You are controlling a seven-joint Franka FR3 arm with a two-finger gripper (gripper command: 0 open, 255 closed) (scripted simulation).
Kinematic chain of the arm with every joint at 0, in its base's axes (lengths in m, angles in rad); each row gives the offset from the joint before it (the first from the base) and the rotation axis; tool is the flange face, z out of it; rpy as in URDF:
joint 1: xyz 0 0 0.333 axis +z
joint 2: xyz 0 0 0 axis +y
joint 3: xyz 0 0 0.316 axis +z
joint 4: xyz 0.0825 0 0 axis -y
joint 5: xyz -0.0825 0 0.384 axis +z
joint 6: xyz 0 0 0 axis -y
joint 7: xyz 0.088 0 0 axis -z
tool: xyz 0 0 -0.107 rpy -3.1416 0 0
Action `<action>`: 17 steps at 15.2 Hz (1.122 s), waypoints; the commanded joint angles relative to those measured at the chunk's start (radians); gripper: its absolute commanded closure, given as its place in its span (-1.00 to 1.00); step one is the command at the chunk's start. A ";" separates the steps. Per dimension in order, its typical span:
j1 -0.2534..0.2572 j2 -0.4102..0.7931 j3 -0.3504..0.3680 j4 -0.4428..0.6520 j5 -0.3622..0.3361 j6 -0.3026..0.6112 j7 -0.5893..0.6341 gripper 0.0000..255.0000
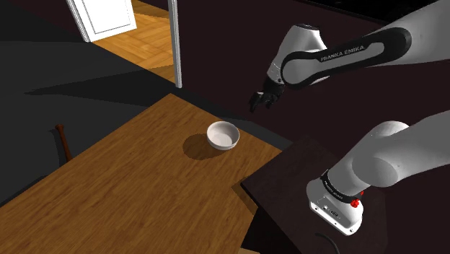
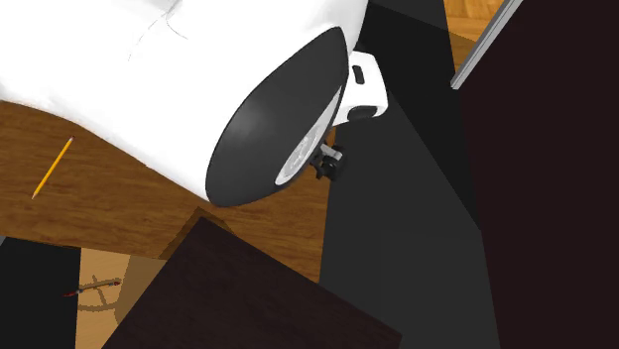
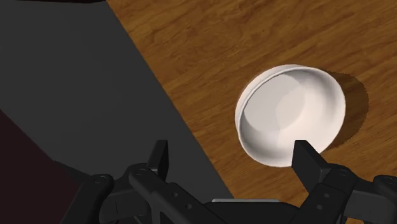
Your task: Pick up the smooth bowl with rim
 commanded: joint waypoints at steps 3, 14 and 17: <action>0.029 0.163 0.007 0.005 0.054 0.171 -0.010 -1.00; 0.079 0.583 0.052 0.120 0.293 0.497 -0.149 -1.00; 0.065 0.633 0.073 0.129 0.332 0.538 -0.186 -1.00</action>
